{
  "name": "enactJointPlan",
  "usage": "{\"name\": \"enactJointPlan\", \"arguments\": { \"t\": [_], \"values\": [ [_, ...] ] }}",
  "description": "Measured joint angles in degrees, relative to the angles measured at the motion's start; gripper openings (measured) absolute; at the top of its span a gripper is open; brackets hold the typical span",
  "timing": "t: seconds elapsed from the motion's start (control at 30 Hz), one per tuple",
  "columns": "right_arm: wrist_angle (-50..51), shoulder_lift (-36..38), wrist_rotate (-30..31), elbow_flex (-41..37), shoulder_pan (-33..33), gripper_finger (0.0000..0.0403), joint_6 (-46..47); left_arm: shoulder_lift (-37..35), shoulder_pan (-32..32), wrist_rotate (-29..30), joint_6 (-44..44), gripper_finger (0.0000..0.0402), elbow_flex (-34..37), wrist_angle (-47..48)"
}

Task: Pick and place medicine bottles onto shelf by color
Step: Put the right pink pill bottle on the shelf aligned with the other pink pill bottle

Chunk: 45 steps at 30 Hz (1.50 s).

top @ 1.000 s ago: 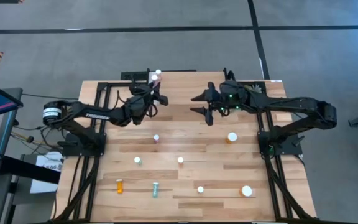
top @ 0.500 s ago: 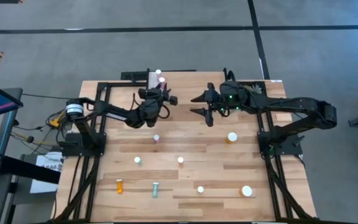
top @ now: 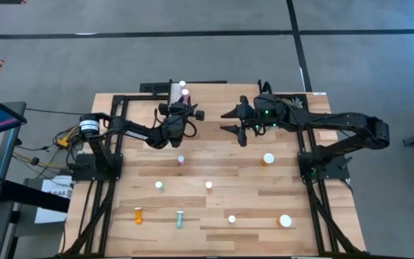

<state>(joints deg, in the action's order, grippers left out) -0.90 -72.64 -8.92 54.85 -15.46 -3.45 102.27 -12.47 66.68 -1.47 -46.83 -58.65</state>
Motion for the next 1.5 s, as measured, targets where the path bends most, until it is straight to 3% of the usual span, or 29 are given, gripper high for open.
{"name": "enactJointPlan", "arguments": {
  "t": [0.4,0.67,0.9,1.17,1.37,1.5],
  "values": [
    [-6.4,0.0,1.2,0.0,-0.5,0.023,0.4,-1.8,2.3,0.1,-6.3,0.0088,-0.7,-2.6],
    [-10.5,-0.4,1.3,0.0,-5.5,0.023,0.4,-1.8,2.9,0.0,-7.8,0.0088,-1.8,-2.6],
    [-9.4,-1.8,-4.6,0.0,-9.8,0.023,0.4,-1.9,4.3,-0.9,-8.4,0.0088,-1.9,-2.4],
    [-8.6,-1.7,-14.4,0.0,-11.1,0.023,-1.0,-1.9,9.7,-13.1,-8.4,0.0088,-1.9,-2.3],
    [-5.7,-4.4,-20.1,-0.1,-10.7,0.023,-3.4,-2.4,13.7,-18.2,-7.7,0.0088,-1.9,-1.9],
    [-10.9,-7.2,-25.2,-2.8,-10.7,0.023,-3.9,-5.0,15.5,-21.0,-5.3,0.0088,-1.7,1.4]
  ]
}}
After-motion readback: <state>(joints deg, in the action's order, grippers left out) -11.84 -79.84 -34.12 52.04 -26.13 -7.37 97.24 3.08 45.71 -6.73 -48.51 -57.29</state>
